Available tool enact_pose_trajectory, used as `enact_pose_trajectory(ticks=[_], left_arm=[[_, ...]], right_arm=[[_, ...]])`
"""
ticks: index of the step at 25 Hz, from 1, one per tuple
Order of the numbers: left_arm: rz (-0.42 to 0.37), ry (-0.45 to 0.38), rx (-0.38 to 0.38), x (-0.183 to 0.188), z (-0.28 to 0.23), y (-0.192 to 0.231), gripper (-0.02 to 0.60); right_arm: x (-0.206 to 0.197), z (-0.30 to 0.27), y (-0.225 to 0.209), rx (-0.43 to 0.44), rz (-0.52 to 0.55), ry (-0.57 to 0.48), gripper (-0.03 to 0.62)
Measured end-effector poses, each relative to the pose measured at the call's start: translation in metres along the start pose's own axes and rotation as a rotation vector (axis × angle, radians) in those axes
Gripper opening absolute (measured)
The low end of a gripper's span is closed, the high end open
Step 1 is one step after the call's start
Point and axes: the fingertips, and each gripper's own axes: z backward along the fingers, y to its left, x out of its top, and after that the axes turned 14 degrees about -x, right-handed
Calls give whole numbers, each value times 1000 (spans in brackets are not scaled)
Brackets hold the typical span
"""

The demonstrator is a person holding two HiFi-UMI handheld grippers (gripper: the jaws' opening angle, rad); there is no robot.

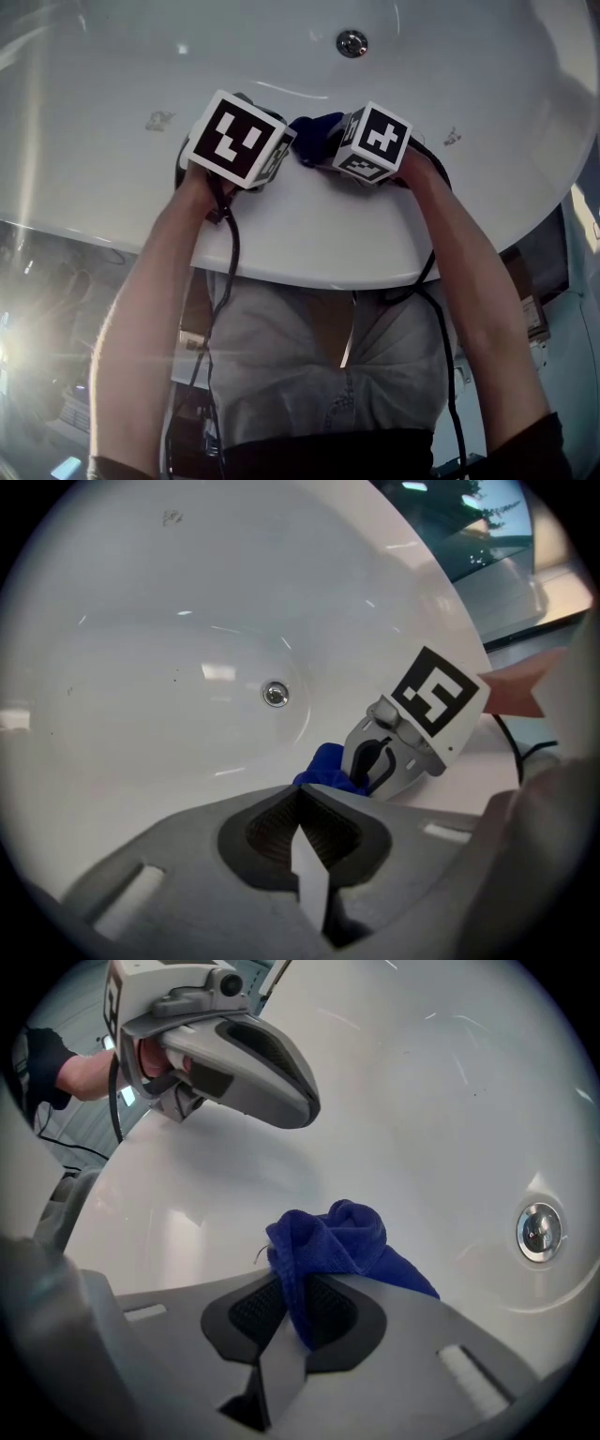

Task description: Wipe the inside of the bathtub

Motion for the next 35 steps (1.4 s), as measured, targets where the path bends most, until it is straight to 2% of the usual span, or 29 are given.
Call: enact_pose_trajectory(ticks=[5,8,11,21,25,30,35], left_arm=[[-28,-12,5,4,14,-14,5],[-41,11,10,-3,17,-23,5],[-77,28,45,-7,24,-25,5],[-115,9,45,-7,35,-53,5],[-114,-7,46,-7,43,-69,5],[-156,-19,56,-2,58,-84,5],[-162,-17,68,-13,68,-97,5]], right_arm=[[5,20,28,38,5,-48,49],[5,30,47,69,-15,-86,49],[7,41,60,68,-25,-122,49],[13,75,109,100,14,-182,49],[12,87,129,107,6,-195,49],[18,105,149,98,7,-229,49],[20,125,172,122,-11,-278,49]])
